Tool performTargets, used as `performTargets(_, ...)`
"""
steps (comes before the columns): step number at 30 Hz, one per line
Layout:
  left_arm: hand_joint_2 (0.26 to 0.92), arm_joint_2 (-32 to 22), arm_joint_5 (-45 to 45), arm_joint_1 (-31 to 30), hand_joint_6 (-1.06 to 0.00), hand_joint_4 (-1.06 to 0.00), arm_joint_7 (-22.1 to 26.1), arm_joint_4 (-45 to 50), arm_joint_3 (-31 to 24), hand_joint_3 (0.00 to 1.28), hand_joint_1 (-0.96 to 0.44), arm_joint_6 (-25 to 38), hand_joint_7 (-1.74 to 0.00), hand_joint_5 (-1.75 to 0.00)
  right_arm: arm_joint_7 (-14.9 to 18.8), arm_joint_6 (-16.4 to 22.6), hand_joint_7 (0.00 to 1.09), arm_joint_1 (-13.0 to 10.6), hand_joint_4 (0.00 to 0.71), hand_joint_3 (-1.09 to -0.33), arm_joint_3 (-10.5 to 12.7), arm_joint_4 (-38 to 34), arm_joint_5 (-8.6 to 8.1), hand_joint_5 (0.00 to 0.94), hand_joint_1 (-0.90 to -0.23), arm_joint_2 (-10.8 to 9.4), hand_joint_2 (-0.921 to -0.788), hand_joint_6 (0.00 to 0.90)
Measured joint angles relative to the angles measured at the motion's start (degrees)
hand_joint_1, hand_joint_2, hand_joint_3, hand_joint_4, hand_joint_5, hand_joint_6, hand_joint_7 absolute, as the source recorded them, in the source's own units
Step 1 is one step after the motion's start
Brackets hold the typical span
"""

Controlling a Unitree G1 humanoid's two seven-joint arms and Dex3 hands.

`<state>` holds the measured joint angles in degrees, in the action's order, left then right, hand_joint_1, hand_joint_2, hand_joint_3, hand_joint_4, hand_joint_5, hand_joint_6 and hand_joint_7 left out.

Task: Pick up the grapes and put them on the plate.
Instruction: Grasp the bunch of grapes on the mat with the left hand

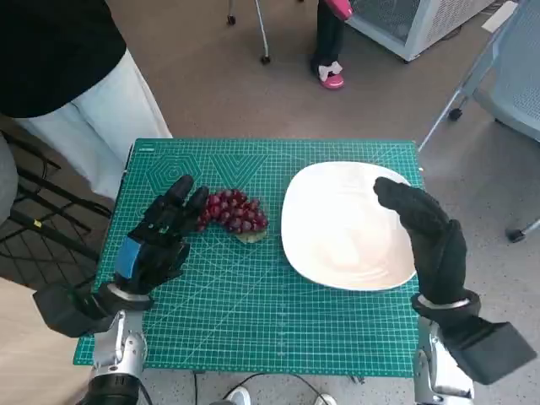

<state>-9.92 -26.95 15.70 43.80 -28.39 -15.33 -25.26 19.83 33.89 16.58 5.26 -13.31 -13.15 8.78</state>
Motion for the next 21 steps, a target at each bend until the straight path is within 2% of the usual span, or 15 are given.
performTargets(6,0.921,-0.3,0.5,-0.9,-0.37,-0.23,-0.5,0.2,0.0,0.35,-0.64,0.0,-0.01,0.0,0.0,0.1,0.22,0.1,0.402,-0.868,-0.1,-0.3,0.0,0.0,-0.637,0.0,-0.921,0.16)
performTargets(12,0.921,-1.7,3.4,-1.1,-0.35,-0.21,-2.8,2.0,0.1,0.15,-0.63,-0.3,0.0,0.0,0.0,0.2,0.22,0.4,0.402,-0.869,-0.3,-0.5,0.0,0.0,-0.636,-0.1,-0.921,0.156)
performTargets(18,0.895,-5.8,16.1,-0.6,-0.23,-0.12,-10.7,4.1,0.9,0.03,-0.62,-4.1,0.0,0.0,0.0,0.2,0.23,0.5,0.401,-0.87,-0.5,-0.6,-0.08,0.0,-0.633,-0.1,-0.921,0.151)
performTargets(21,0.859,-7.9,23.2,-0.4,-0.19,-0.08,-15.3,5.3,1.1,0.01,-0.56,-4.5,0.0,0.0,0.0,0.2,0.24,0.6,0.401,-0.87,-0.5,-0.6,-0.12,0.0,-0.633,-0.1,-0.921,0.149)
